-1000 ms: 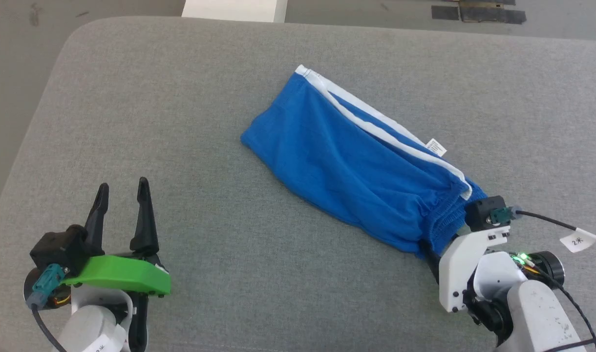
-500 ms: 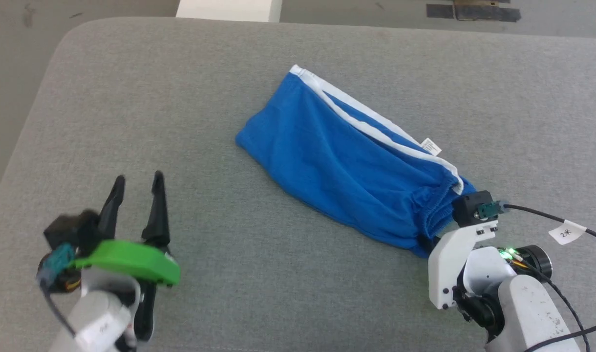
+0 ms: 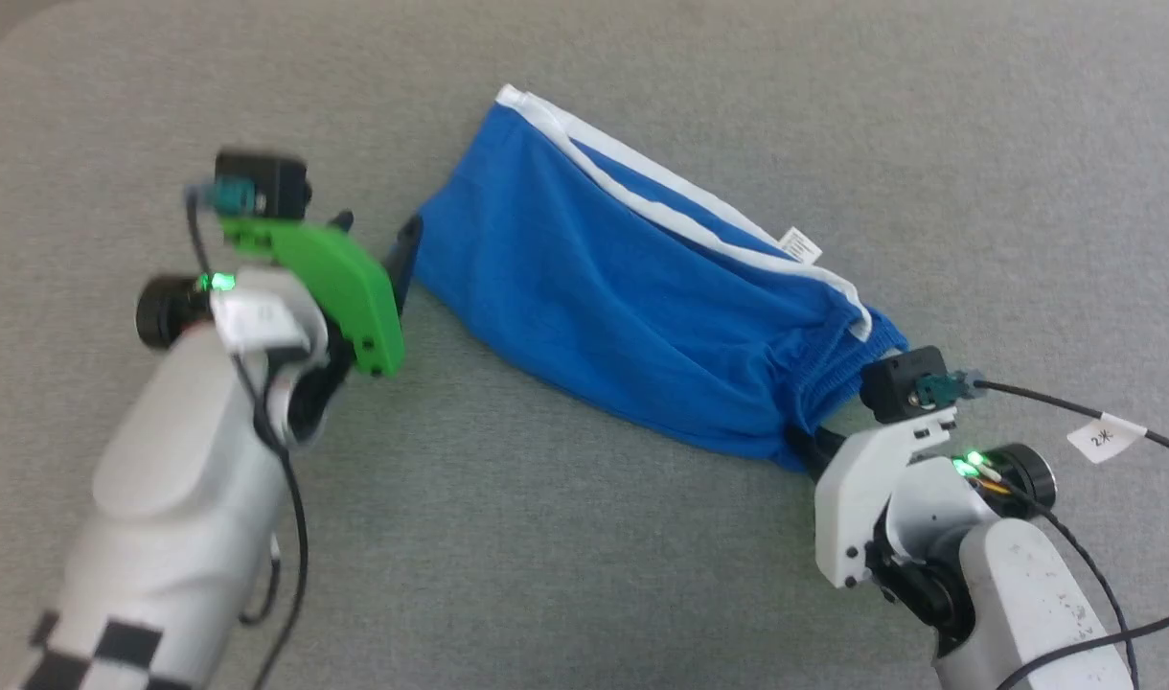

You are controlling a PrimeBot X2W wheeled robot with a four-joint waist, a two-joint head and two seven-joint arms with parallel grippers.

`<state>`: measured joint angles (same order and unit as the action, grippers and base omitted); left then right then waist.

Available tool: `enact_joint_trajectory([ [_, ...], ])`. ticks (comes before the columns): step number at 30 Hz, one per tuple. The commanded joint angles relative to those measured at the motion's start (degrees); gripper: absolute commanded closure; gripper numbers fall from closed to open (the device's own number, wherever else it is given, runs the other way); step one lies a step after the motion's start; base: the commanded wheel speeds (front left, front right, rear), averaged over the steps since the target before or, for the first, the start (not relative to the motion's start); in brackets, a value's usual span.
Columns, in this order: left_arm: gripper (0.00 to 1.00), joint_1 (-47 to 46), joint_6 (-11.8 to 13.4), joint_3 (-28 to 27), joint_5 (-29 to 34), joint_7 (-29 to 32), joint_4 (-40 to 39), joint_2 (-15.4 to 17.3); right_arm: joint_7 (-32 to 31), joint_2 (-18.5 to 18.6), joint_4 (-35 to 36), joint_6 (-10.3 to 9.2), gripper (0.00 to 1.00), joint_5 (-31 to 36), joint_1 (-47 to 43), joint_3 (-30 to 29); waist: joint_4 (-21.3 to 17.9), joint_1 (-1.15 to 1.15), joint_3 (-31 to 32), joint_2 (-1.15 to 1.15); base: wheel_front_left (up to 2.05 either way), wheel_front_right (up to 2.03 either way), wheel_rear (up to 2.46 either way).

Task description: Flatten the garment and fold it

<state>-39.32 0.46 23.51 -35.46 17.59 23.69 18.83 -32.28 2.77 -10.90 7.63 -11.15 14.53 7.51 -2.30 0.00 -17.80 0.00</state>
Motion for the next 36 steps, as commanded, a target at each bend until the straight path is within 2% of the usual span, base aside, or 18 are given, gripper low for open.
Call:
enact_joint_trajectory([
  [1,0.00,-2.86,-0.76,0.88,0.53,2.30,1.73,0.49,0.16,0.10,-0.71,-0.14,1.00,-0.10,0.90,0.37,-2.13,0.00,-2.61,0.00,0.00,0.00,0.00],
  [7,0.00,-10.55,-1.73,4.75,2.17,14.33,9.27,1.61,0.69,0.10,-0.61,-0.14,1.00,-0.70,2.15,2.01,-4.09,0.00,-5.03,0.00,0.00,0.00,0.00],
  [16,0.00,-13.56,-1.76,7.44,3.23,20.69,13.86,1.66,1.05,0.10,-0.52,-0.14,1.00,-0.99,2.54,3.07,-5.24,0.00,-6.95,0.00,0.00,0.00,0.00],
  [17,0.73,-13.44,-1.89,7.61,3.00,21.38,14.28,1.57,1.09,0.10,-0.48,-0.14,1.00,-1.05,2.52,3.07,-5.26,0.00,-7.07,0.00,0.00,0.00,0.00],
  [18,0.97,-13.34,-2.03,7.62,2.71,21.71,14.48,1.47,1.11,0.10,-0.45,-0.14,1.00,-1.06,2.51,3.04,-5.25,0.00,-7.16,0.00,0.00,0.00,0.00],
  [19,1.00,-13.10,-2.14,7.50,2.14,22.20,14.76,1.24,1.13,0.10,-0.44,-0.14,1.00,-1.05,2.48,2.98,-5.19,0.00,-7.19,0.00,0.00,0.00,0.00],
  [25,1.00,-11.77,-2.96,6.43,-1.23,23.67,15.02,-0.20,1.28,0.10,-0.50,-0.14,1.00,-0.85,2.44,2.12,-4.34,0.00,-6.66,0.00,0.00,0.00,0.00],
  [36,1.00,-6.94,-3.27,0.40,-7.65,15.50,12.14,-1.14,-0.22,0.10,-0.19,-0.14,1.00,-1.10,1.25,0.21,-0.91,0.00,0.61,0.00,0.00,0.00,0.00],
])
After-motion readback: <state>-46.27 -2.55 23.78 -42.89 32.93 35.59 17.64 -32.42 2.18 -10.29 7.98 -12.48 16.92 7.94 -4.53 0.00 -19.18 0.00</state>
